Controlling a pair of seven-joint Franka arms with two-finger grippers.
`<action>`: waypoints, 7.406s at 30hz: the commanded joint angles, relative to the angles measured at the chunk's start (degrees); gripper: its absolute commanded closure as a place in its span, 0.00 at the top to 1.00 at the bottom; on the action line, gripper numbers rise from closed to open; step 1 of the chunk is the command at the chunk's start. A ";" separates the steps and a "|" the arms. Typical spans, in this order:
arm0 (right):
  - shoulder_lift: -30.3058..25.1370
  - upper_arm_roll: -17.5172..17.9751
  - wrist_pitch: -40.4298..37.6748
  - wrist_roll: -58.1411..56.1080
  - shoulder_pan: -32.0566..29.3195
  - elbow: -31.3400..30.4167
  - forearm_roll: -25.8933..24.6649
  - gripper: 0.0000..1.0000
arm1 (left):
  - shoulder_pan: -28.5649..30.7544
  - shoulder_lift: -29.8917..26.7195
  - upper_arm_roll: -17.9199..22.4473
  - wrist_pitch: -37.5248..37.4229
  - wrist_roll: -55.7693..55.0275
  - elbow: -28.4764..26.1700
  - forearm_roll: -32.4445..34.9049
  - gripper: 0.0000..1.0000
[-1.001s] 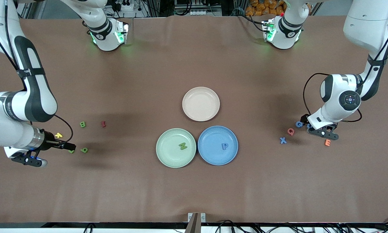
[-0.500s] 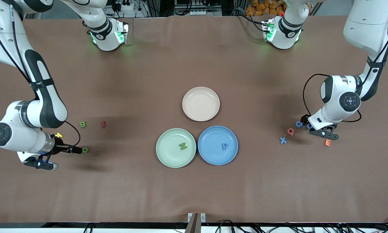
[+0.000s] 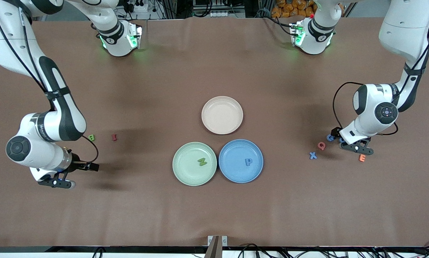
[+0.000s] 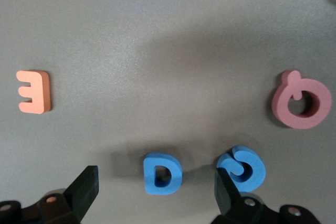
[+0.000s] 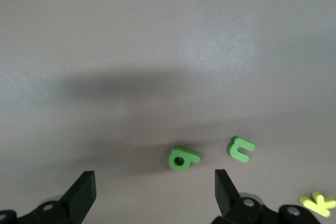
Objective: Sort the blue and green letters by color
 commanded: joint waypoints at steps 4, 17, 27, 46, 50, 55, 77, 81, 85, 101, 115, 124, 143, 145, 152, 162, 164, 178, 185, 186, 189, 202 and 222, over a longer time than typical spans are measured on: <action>1.42 0.17 4.27 0.93 -1.11 -2.25 -3.33 1.00 | 0.57 0.40 -0.81 0.74 0.85 0.18 -1.55 0.41; 2.65 -0.53 7.70 0.49 -1.55 -3.75 -3.51 0.96 | 0.57 0.66 -0.81 0.74 0.86 0.36 -1.64 0.26; 2.92 -0.53 7.70 0.49 -1.29 -3.83 -3.51 0.82 | -0.39 -1.88 -0.81 0.39 0.59 0.44 -1.82 0.20; 3.62 -0.53 8.49 0.49 -1.64 -4.27 -3.51 0.78 | -17.87 -5.58 -0.55 -8.40 -19.60 7.82 -11.49 0.16; 3.62 -0.53 9.02 0.49 -1.64 -4.71 -3.51 0.75 | -22.79 -3.39 -0.28 -10.68 -27.60 12.12 -11.57 0.16; 3.53 -0.53 9.02 0.40 -1.64 -5.06 -3.51 0.73 | -27.72 0.57 -0.19 -11.65 -37.19 17.58 -11.40 0.16; 3.62 -0.53 9.02 0.32 -2.43 -5.24 -3.51 0.44 | -36.34 10.68 2.00 -11.65 -52.23 29.45 -11.05 0.14; 3.62 -0.53 9.02 0.32 -2.35 -5.33 -3.51 0.31 | -36.52 10.68 2.00 -11.65 -52.76 29.80 -11.05 0.14; 3.62 -0.53 8.85 0.32 -2.08 -5.24 -3.51 0.16 | -37.13 10.68 2.00 -11.83 -54.25 30.59 -11.05 0.14; 1.60 3.16 6.12 6.54 -0.50 -3.66 -2.81 0.00 | -37.75 15.60 1.92 -12.53 -57.15 36.39 -10.96 0.14; 1.69 5.53 -0.47 23.42 7.14 2.93 -2.90 0.00 | -37.66 15.87 1.92 -12.53 -57.59 36.66 -10.96 1.00; 2.39 5.45 -0.65 35.55 14.96 4.95 -2.89 0.00 | -36.96 13.76 2.00 -12.71 -57.15 35.87 -10.17 1.00; 5.46 5.36 -0.12 55.50 28.50 10.67 -3.07 0.00 | -23.60 4.18 1.56 -20.18 -31.95 26.91 -7.62 1.00; 6.16 5.27 0.14 56.91 29.55 11.28 -3.16 0.00 | -21.76 3.92 1.56 -20.09 -27.91 25.59 -7.62 1.00; 8.89 4.92 0.32 59.29 31.67 14.36 -3.25 0.00 | -17.10 4.00 1.56 -20.00 -19.28 22.86 -7.62 1.00; 11.09 1.85 2.87 60.87 35.97 14.89 -3.60 0.00 | -15.42 4.09 1.56 -19.91 -16.28 21.71 -7.71 1.00; 11.35 1.05 2.87 60.96 36.76 14.89 -3.51 0.00 | -15.51 4.18 1.56 -19.91 -16.28 21.71 -7.71 1.00; 11.88 0.88 2.87 60.87 36.68 14.88 -3.33 0.83 | -15.51 4.35 1.56 -19.65 -16.28 21.71 -7.79 1.00; 11.36 0.88 2.69 60.08 36.59 14.89 -3.51 1.00 | -15.25 4.53 1.56 -19.48 -16.28 21.71 -7.88 1.00; 11.09 0.88 2.69 59.91 36.50 14.89 -3.51 1.00 | -15.16 4.44 1.48 -19.30 -16.28 21.71 -7.88 1.00; 10.13 0.96 2.17 59.03 34.93 14.62 -3.33 1.00 | -15.51 4.97 1.48 -18.25 -16.28 21.89 -8.41 1.00; 0.29 3.77 -9.00 41.03 23.16 8.31 -1.76 0.99 | -16.30 10.42 1.30 -10.25 -17.25 22.15 -10.34 1.00; -9.21 5.45 -8.12 7.64 1.71 -7.61 -1.75 0.95 | -15.86 11.74 1.13 -7.79 -17.43 20.75 -12.10 1.00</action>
